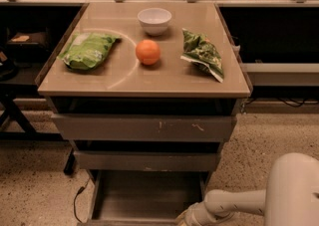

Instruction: Open bottom drawer

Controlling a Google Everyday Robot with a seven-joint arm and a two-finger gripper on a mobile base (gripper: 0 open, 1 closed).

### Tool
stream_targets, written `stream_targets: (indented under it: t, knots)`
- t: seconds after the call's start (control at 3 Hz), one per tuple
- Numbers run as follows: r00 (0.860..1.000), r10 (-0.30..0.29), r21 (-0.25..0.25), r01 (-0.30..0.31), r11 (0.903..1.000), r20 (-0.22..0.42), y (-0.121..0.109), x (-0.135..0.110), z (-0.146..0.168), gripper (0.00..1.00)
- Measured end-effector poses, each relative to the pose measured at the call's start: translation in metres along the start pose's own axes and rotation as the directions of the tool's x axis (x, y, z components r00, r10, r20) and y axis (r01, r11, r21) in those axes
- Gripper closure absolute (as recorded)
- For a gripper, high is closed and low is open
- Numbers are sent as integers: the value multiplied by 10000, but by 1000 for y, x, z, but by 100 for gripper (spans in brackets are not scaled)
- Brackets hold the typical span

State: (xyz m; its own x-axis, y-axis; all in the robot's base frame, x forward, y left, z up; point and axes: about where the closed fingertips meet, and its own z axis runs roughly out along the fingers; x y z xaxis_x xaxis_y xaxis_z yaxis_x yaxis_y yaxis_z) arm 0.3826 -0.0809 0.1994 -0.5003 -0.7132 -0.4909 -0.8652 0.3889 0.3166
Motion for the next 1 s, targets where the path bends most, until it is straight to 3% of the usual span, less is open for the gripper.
stream_targets:
  t: [0.67, 1.0]
  knots:
    - [9986, 517, -94, -518, 9986, -141, 28, 14, -10, 100]
    - [9986, 517, -95, -519, 9986, -141, 28, 14, -10, 100]
